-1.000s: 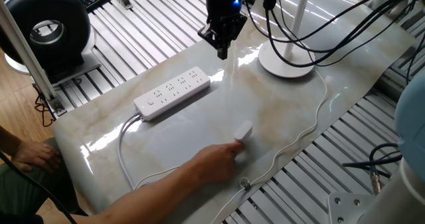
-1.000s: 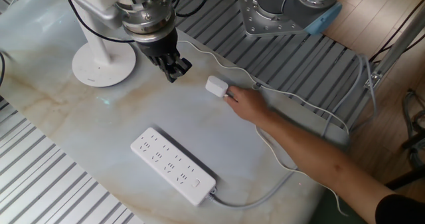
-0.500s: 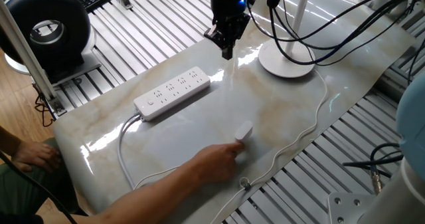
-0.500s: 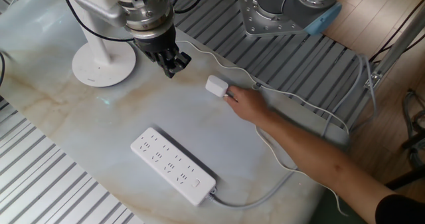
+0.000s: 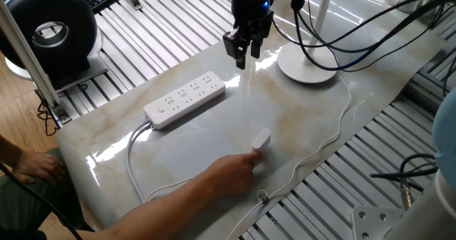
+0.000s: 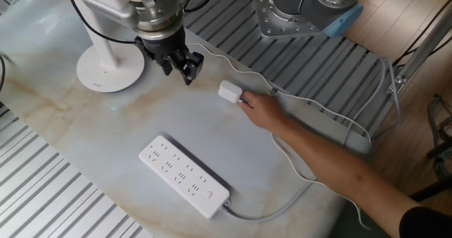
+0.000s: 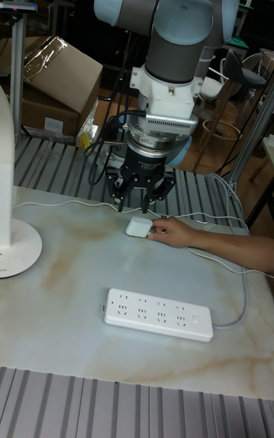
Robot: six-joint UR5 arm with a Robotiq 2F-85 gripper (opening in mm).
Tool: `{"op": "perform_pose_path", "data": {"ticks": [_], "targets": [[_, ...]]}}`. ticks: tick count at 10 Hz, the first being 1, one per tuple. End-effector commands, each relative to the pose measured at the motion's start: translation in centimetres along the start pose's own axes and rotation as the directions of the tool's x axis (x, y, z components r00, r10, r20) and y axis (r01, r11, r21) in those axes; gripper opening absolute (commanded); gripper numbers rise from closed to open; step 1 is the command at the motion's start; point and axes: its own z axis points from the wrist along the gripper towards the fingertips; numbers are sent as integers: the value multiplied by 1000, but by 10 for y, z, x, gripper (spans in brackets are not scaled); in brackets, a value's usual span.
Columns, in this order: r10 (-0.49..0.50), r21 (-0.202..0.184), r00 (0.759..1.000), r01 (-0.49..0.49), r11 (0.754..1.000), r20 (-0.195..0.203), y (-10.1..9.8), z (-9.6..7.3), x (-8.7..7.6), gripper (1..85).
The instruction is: Plug in the power cord of the desk lamp, turn on the socket, and light up the desk lamp
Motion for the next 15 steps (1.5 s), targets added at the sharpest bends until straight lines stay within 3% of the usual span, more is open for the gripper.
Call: {"op": "perform_pose_path", "data": {"ticks": [1,2,3,5,6,7,8,9,11,15], "targets": [[26,5,999,-25,1000,-44,4,-1,7,453],[39,-5,997,-40,999,-68,8,-1,12,417],[57,-42,996,-60,997,-67,22,3,13,390],[46,-19,997,-47,999,-59,24,11,14,267],[37,-3,998,-37,999,-60,22,9,13,250],[86,5,996,-86,996,-27,23,8,-1,17],[100,10,995,-100,995,-22,22,8,-3,10],[131,-9,991,-131,991,-15,26,8,-5,10],[171,-100,985,-173,980,-33,50,5,-2,10],[154,-88,988,-157,984,-31,49,9,0,10]]}}
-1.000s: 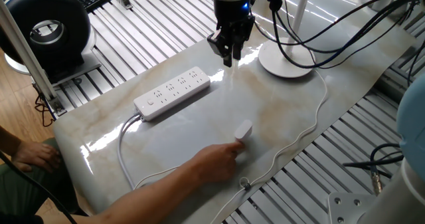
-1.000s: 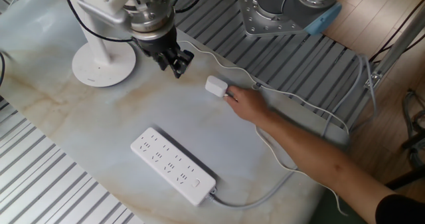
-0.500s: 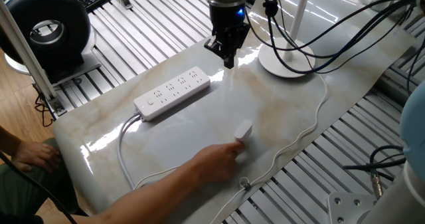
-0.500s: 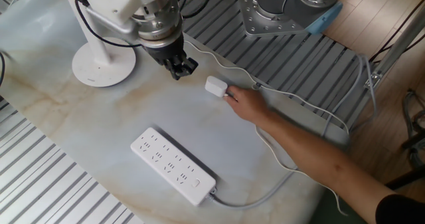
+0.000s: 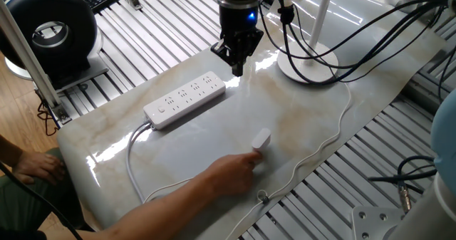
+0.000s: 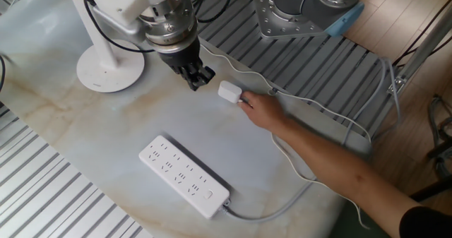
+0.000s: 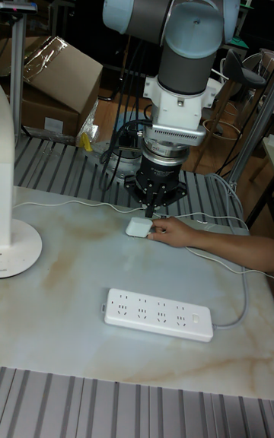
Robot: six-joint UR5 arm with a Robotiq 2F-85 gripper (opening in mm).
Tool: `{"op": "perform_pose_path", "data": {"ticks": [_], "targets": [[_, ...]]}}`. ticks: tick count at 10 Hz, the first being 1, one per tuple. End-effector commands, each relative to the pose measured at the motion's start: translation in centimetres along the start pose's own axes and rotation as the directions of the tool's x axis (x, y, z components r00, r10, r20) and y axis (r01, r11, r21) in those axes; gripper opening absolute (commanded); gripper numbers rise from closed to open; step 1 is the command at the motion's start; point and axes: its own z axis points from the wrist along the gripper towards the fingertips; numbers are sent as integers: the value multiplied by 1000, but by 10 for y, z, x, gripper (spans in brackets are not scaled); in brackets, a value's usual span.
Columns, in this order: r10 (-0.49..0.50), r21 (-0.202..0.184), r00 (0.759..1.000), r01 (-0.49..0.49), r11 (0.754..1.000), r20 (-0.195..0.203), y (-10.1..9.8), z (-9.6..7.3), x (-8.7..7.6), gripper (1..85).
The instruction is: Plug in the power cord of the desk lamp, turn on the socket, and light up the desk lamp
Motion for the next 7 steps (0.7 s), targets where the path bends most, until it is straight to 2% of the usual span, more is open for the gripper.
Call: {"op": "perform_pose_path", "data": {"ticks": [1,2,3,5,7], "targets": [[12,-30,1000,-13,999,-5,9,-2,3,10],[14,-39,1000,-14,999,-4,11,-3,3,10],[19,-70,1000,-19,997,5,18,-4,0,10],[19,-160,999,-12,987,38,39,-11,-10,10],[15,-155,999,-10,988,30,40,-9,-9,10]]}}
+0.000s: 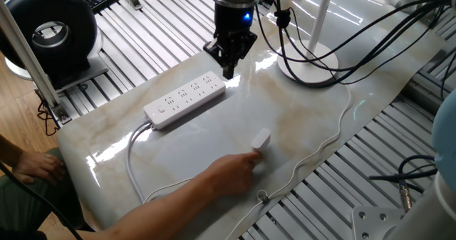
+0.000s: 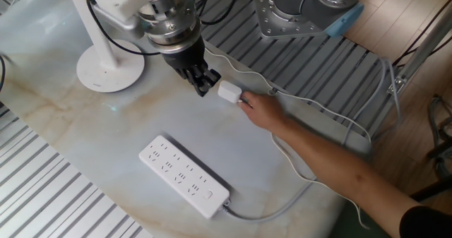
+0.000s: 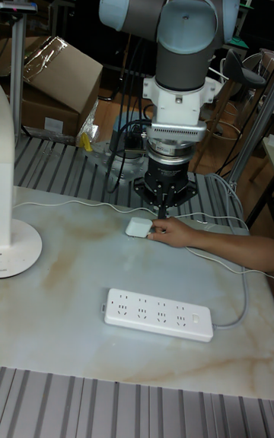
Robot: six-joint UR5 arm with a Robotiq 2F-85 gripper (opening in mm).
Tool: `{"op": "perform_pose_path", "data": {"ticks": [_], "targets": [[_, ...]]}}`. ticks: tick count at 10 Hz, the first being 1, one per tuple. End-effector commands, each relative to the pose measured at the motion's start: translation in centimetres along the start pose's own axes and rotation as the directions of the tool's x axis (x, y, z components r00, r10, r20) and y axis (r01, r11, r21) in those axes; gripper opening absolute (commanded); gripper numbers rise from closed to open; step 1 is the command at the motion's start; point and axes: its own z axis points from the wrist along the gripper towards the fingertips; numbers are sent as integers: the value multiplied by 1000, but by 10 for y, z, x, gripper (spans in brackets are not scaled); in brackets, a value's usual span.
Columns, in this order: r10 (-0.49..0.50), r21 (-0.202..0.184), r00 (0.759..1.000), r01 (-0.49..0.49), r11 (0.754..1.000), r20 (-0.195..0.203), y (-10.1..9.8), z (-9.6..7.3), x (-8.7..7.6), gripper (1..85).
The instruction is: Plug in the power cord of the desk lamp, turn on the socket, and light up the desk lamp
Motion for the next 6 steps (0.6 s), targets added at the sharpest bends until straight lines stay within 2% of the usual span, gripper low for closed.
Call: {"op": "perform_pose_path", "data": {"ticks": [1,2,4,5,6], "targets": [[-2,-40,1000,2,999,3,11,-3,0,10],[1,-56,1000,-1,998,8,15,-3,0,10],[13,-29,999,-11,1000,52,7,-3,-12,10],[-7,-8,995,8,1000,96,2,-4,-23,10],[-42,46,989,36,998,138,-10,-5,-34,10]]}}
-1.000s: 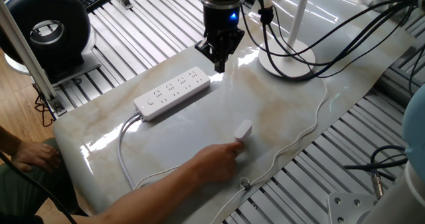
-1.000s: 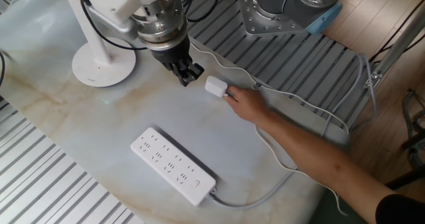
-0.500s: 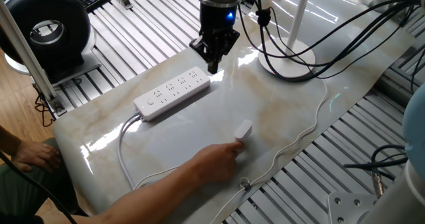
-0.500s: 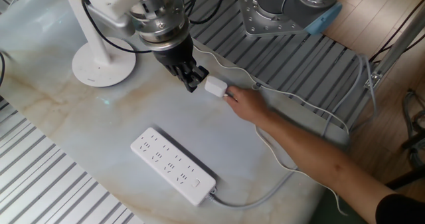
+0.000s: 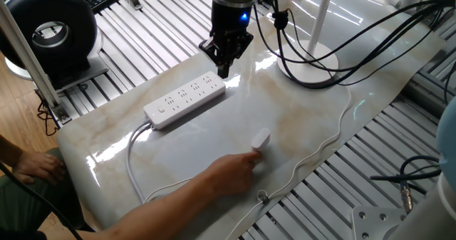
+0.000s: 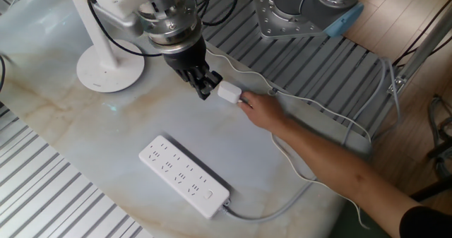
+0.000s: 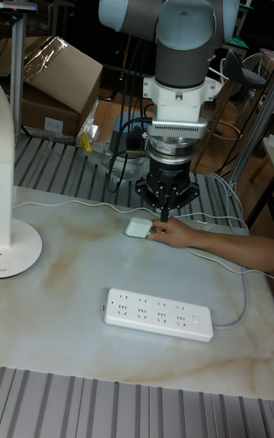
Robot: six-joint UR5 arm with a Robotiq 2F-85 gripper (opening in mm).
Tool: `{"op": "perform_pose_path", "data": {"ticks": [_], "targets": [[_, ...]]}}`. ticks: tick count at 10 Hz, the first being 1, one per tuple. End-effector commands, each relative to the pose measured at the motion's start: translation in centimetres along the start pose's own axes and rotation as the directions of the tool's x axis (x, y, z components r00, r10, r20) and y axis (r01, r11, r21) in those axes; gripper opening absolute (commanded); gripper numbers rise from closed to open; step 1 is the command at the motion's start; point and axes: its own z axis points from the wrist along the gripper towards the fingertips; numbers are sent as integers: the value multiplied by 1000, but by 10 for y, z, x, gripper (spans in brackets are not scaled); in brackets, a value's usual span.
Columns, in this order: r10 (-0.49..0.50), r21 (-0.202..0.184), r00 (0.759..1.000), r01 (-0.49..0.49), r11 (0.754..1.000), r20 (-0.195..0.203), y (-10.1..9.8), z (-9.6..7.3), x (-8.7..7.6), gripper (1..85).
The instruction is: Plug in the power cord of the desk lamp, turn on the socket, and light up the desk lamp
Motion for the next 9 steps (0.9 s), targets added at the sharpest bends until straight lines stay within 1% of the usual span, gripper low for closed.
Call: {"op": "perform_pose_path", "data": {"ticks": [1,2,3,4,5,6,7,8,9], "targets": [[-58,94,996,51,994,70,-24,-4,-19,10],[-62,56,998,61,997,22,-14,-2,-6,10],[-80,64,996,81,995,-30,-17,-2,7,10],[-87,118,996,90,989,-33,-32,-4,6,10],[-74,139,996,79,987,-46,-37,-5,10,10],[-70,128,997,73,989,-29,-34,-4,6,10],[-85,117,996,83,990,12,-30,-4,-5,10],[-101,82,995,100,992,4,-21,-3,-3,10],[-102,61,995,102,993,9,-16,-2,-3,10]]}}
